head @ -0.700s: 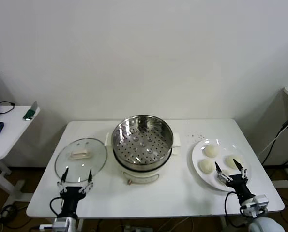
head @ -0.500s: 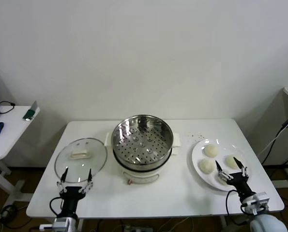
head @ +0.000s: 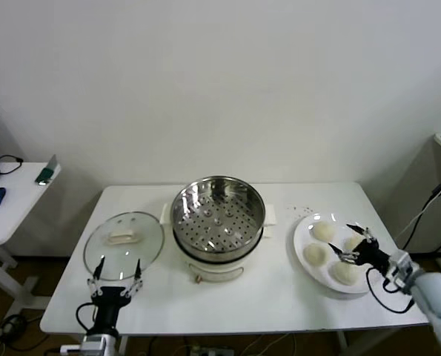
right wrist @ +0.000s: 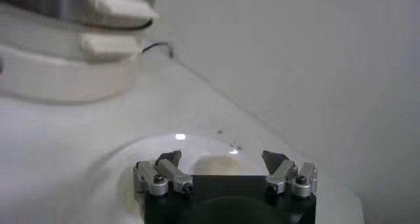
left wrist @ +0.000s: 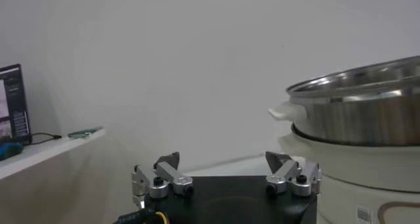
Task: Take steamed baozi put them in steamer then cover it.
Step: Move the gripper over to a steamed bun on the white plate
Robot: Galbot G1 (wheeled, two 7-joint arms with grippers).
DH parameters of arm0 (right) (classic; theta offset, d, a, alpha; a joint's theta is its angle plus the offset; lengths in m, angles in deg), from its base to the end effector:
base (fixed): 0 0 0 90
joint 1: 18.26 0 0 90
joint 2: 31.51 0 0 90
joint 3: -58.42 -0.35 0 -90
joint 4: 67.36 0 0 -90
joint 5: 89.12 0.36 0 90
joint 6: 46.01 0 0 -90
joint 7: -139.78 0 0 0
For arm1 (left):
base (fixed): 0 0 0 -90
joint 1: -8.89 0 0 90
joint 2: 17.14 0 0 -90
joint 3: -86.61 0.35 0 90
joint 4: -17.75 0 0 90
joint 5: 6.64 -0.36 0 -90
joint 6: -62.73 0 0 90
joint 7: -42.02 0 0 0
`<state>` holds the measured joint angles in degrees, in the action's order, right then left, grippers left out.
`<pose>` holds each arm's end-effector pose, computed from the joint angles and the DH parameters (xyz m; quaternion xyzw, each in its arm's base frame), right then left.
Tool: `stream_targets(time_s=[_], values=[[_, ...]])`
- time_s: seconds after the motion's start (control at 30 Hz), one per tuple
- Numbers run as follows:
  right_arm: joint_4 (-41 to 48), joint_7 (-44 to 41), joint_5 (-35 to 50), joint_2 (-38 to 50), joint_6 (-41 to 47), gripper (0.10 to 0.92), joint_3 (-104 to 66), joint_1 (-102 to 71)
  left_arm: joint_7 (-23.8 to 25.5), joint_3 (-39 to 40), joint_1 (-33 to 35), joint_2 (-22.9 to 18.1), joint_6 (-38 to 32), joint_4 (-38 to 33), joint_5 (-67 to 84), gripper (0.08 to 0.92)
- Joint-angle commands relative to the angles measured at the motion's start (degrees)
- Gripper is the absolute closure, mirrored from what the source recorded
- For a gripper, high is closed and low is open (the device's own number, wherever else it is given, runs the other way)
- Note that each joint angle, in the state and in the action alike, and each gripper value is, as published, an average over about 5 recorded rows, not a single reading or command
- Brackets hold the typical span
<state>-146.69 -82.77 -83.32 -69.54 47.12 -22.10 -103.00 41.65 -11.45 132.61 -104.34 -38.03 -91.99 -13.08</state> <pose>0.3752 -0.2923 -0.2693 0.3292 -0.8504 0.3323 0.2409 0.1537 0.0586 -0.3741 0.0378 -0.9925 -0.1127 0.0291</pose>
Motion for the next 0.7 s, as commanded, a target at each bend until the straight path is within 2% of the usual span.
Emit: stream_targets(time_s=[0.03, 0.37, 0.7], values=[[13.15, -17.75, -6.37, 8.63, 1.84, 0.203, 25.46, 30.21, -0.09, -0.35, 0.06, 0.51, -0.02, 0.52, 0.67, 0.177], [28.37, -25.06, -9.82, -0.61, -1.93, 0.203, 58.33, 57.27, -0.22, -1.22, 0.35, 0.59, -0.17, 1.11, 1.14, 0.177], [39.75, -25.07, -13.89, -11.55, -4.29, 0.203, 62.67, 60.03, -0.28, -1.54, 1.09, 0.46, 0.81, 0.69, 3.81, 0.177]])
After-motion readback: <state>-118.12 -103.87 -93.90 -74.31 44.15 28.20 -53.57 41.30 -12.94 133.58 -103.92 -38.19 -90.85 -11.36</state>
